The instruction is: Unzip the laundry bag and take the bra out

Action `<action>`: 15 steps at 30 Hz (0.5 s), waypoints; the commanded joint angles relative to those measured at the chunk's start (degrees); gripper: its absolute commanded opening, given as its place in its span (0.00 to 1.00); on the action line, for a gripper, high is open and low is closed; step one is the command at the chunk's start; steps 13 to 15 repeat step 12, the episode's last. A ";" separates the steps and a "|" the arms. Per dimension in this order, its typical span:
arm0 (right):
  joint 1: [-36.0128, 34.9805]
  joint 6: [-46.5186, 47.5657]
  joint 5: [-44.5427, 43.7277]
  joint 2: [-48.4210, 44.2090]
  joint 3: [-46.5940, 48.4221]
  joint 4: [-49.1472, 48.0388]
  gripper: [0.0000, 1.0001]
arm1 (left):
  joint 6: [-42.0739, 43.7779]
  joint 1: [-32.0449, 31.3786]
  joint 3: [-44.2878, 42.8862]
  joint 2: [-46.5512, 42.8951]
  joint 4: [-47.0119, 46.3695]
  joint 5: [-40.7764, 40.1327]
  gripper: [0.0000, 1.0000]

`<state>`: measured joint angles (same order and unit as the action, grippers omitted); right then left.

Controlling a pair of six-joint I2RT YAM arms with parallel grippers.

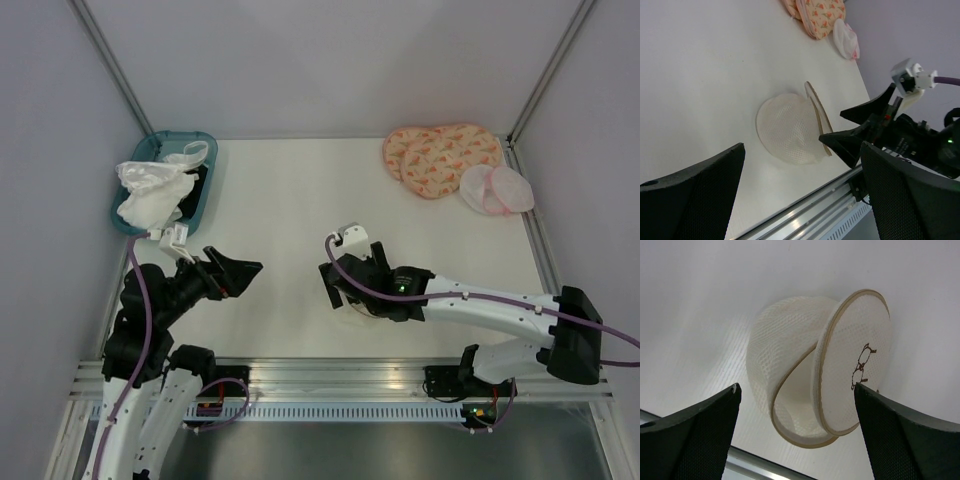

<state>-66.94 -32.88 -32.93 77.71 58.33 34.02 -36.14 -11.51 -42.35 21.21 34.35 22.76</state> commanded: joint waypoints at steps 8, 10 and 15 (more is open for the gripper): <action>-1.27 4.32 3.22 -8.19 1.80 -7.20 0.98 | -0.16 -0.18 1.21 0.32 -0.16 -0.44 1.00; -1.18 4.23 3.22 -9.07 0.66 -8.18 0.98 | -0.33 -0.18 1.22 0.32 -0.16 -0.35 1.00; -1.18 4.14 3.14 -9.25 0.47 -8.53 0.98 | -0.25 -0.18 1.13 0.32 -0.16 -0.35 1.00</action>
